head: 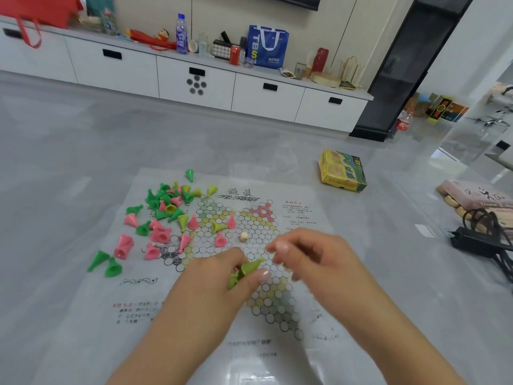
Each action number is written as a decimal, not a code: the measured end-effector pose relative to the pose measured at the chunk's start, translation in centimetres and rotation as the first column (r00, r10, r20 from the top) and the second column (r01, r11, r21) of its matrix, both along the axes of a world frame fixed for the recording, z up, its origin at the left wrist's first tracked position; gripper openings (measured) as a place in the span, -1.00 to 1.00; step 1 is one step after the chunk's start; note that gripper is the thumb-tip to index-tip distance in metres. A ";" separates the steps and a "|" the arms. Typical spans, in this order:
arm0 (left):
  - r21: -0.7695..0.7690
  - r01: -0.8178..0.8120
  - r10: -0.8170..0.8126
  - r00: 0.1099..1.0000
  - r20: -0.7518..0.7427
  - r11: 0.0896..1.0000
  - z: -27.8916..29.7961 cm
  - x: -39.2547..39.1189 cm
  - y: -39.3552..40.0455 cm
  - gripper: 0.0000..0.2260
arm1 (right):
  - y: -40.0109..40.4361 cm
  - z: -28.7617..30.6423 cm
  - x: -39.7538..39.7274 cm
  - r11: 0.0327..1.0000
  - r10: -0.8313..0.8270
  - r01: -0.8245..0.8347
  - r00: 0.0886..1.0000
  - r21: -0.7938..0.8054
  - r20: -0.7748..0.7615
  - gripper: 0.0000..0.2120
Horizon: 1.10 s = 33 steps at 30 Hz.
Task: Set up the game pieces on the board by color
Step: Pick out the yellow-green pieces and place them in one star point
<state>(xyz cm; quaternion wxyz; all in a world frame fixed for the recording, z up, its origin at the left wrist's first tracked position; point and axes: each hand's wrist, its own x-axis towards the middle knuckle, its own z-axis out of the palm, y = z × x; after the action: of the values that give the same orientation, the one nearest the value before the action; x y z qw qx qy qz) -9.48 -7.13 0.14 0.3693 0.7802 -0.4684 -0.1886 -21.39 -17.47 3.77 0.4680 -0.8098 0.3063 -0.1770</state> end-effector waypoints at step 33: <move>0.014 0.125 -0.126 0.989 0.082 0.992 -0.5 -0.5 -0.3 -0.80 | -7.8 -2.0 -0.9 0.917 -0.330 0.286 0.935 -0.278 -0.127 -0.80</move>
<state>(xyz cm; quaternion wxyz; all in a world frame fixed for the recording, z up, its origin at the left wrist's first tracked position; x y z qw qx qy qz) -9.96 -7.44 -0.33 0.3332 0.7579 -0.5308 -0.1810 -22.28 -25.22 1.77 0.2979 -0.8168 0.4442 -0.2162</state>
